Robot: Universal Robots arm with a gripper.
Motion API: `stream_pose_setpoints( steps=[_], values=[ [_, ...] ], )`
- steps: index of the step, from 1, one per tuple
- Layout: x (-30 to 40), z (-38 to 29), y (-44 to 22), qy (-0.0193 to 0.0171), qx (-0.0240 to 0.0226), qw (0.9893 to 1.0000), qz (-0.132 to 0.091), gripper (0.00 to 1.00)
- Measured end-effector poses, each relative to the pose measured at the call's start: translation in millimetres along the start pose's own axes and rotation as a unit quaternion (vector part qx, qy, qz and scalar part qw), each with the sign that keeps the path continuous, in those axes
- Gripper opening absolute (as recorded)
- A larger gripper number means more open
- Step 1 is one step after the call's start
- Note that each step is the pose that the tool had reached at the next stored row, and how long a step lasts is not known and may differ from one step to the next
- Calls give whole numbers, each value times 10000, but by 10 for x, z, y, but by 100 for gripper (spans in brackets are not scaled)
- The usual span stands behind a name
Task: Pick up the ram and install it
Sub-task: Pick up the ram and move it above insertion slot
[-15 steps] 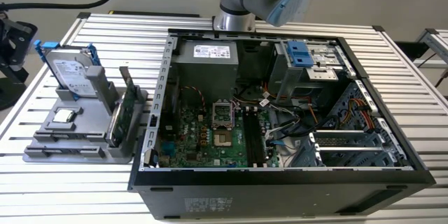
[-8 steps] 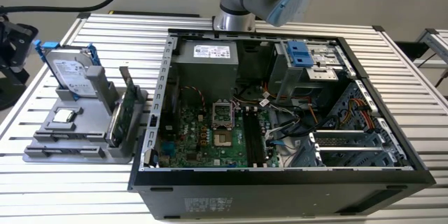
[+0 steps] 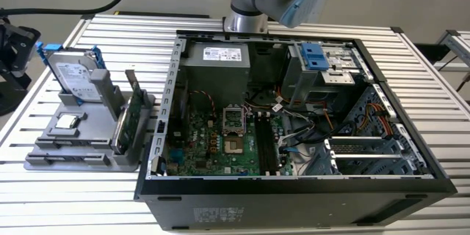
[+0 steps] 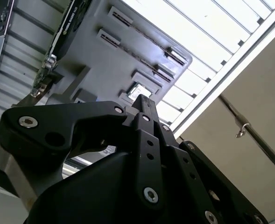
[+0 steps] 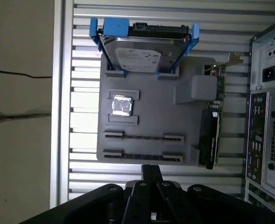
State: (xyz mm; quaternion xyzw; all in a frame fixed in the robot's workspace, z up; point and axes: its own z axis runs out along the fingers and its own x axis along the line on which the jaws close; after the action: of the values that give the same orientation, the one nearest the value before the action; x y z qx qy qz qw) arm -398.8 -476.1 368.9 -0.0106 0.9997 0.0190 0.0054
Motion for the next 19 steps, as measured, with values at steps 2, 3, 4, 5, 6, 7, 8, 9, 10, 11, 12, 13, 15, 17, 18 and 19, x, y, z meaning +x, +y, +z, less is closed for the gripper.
stream_pose_setpoints(
  steps=[2,3,4,5,6,7,8,9,10,11,12,13,15,17,18,19],
  values=[
    [0,1,0,0,0,10000,5,0],
    [0,2,0,0,0,10000,10,0],
    [0,2,0,-1,0,10000,16,0],
    [0,4,0,-1,1,10000,27,0],
    [0,4,0,-1,1,10000,37,0],
    [0,5,0,-2,1,10000,49,0],
    [0,6,0,-2,1,10000,61,0],
    [0,7,0,-2,2,10000,73,0],
    [0,9,0,-3,2,10000,85,0],
    [0,9,0,-3,3,10000,98,0],
    [0,11,0,-4,3,9999,111,0],
    [0,11,0,-5,4,9999,123,0],
    [0,14,-1,-6,4,9999,148,0],
    [0,15,-1,-6,5,9999,173,0],
    [0,15,-1,-7,5,9998,185,0],
    [0,16,-1,-7,5,9998,199,0]
  ],
)
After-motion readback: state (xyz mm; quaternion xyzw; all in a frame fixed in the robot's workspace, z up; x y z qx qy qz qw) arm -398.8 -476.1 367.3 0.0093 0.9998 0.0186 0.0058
